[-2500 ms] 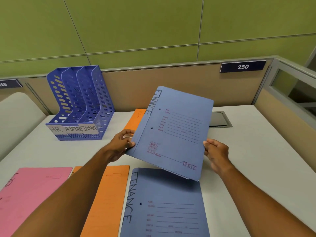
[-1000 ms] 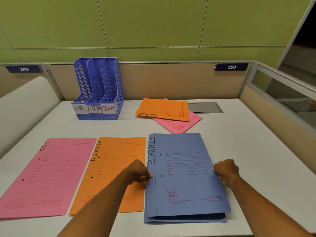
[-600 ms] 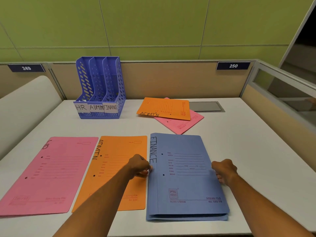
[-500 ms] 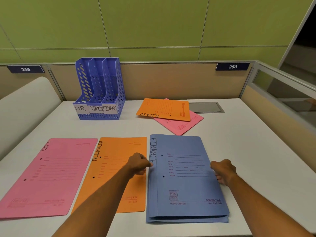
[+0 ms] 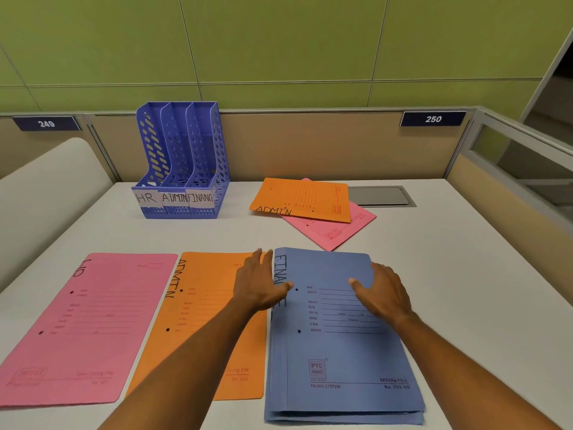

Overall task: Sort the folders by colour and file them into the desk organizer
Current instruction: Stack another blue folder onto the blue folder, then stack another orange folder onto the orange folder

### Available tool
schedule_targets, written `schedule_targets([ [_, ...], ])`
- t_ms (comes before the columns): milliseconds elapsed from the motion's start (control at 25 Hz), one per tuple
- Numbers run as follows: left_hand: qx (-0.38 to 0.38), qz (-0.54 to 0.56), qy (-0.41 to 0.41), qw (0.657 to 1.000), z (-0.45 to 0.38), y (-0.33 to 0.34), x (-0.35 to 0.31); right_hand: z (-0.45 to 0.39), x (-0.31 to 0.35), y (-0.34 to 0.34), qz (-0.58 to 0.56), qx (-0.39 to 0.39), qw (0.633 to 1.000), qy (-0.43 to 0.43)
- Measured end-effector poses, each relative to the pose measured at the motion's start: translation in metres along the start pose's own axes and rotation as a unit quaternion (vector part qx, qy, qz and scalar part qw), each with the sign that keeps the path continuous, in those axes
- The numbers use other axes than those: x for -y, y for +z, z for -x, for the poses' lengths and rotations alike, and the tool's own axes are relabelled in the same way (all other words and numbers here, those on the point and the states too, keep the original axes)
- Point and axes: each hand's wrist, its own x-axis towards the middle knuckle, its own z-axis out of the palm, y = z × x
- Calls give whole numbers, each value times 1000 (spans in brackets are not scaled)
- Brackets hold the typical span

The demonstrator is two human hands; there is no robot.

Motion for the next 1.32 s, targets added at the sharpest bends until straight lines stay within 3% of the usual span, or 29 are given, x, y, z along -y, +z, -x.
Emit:
schedule_targets([
  [320,-16,-65,11,998,-42,7,-9,-51,20,12,153,14,981,-117],
  [840,9,-16,-103,995,-165,31,-27,-164,21,38,151,52,974,-159],
  [1160,-5,85,-168,982,-229,48,-19,-225,27,57,133,86,974,-162],
  [1240,-40,172,-204,963,-243,52,-17,-236,27,61,126,87,974,-165],
  [1320,-88,302,-240,918,-254,54,-18,-244,27,64,119,96,974,-165],
])
